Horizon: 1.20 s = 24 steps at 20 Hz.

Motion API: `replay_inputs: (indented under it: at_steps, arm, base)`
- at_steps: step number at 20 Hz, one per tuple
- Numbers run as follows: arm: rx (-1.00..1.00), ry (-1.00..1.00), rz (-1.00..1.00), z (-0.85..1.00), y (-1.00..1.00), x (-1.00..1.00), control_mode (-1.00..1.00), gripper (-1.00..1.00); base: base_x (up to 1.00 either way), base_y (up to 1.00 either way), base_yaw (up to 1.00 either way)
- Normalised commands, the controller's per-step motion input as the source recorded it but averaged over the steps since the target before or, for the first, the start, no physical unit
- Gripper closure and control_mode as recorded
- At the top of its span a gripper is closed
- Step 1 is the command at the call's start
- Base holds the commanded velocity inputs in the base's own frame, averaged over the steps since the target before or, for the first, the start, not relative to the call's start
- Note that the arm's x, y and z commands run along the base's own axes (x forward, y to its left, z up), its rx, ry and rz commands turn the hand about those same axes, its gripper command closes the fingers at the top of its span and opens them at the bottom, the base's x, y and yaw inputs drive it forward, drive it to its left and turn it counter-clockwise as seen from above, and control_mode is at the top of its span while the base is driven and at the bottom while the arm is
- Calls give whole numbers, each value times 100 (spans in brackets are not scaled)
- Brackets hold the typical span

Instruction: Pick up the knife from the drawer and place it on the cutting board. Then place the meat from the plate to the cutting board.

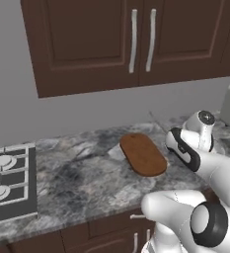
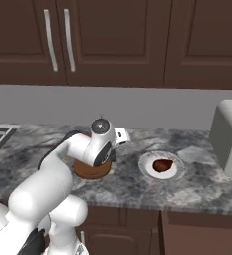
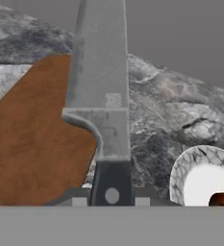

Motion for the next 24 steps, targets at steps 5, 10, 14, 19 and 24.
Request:
replay_inputs:
  at_steps: [5,10,14,19,24]
  arm:
    - [0,0,0,0,0,0,100,100]
    - [0,0,0,0,0,0,100,100]
    - [0,0,0,0,0,0,100,100]
    - [1,1,9,-9,0,7,-100,100]
    - [0,0,6,-22,-4,3,-100,100]
  base:
    - [46,2,25]
    - [14,-16,31]
    - [17,-18,31]
    - [21,-1,17]
    - [0,0,0]
